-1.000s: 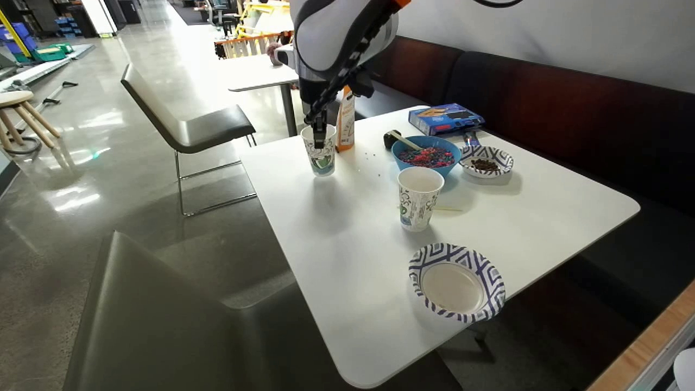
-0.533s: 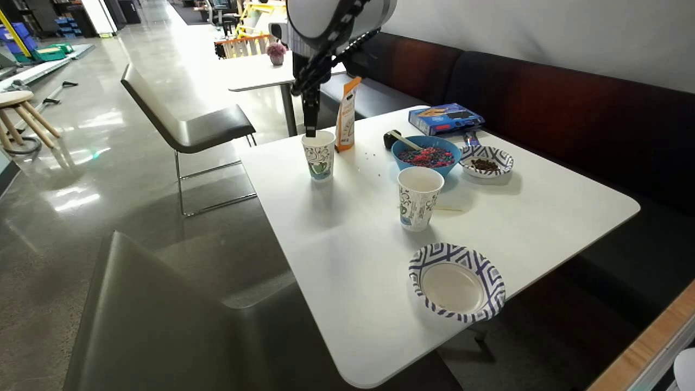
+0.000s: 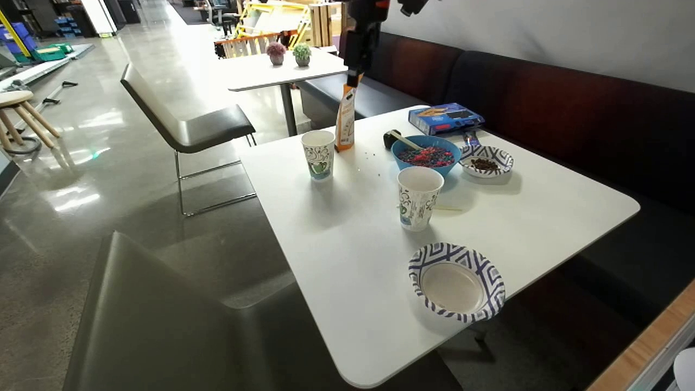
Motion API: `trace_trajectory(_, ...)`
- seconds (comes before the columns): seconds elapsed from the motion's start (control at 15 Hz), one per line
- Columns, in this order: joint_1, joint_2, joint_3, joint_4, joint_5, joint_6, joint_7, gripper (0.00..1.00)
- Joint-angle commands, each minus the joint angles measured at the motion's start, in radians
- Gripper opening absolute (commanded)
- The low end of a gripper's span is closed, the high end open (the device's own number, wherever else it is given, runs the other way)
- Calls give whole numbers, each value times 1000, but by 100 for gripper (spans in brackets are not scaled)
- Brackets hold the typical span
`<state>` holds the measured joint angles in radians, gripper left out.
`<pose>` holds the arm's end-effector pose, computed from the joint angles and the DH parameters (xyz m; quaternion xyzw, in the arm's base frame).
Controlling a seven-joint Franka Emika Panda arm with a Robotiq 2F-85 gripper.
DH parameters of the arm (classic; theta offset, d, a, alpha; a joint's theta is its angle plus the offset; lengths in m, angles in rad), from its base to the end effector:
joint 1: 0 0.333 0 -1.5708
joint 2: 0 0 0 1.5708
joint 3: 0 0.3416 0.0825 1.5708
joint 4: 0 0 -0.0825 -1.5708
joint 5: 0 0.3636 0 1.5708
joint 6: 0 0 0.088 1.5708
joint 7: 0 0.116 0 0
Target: Pour the furthermost cup's contents into the blue bowl
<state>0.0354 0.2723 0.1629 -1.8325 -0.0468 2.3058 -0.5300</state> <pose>0.6247 0.1160 0.4317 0.9264 0.3624 0.1013 0.0144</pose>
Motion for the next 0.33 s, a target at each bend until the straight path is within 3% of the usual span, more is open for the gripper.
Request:
trace_trajectory(0.0, -11, -26, -17, -23, 15, -3, 1, 100)
trace_trajectory(0.27, -21, -63, -26, -66, 28, -3, 13, 100)
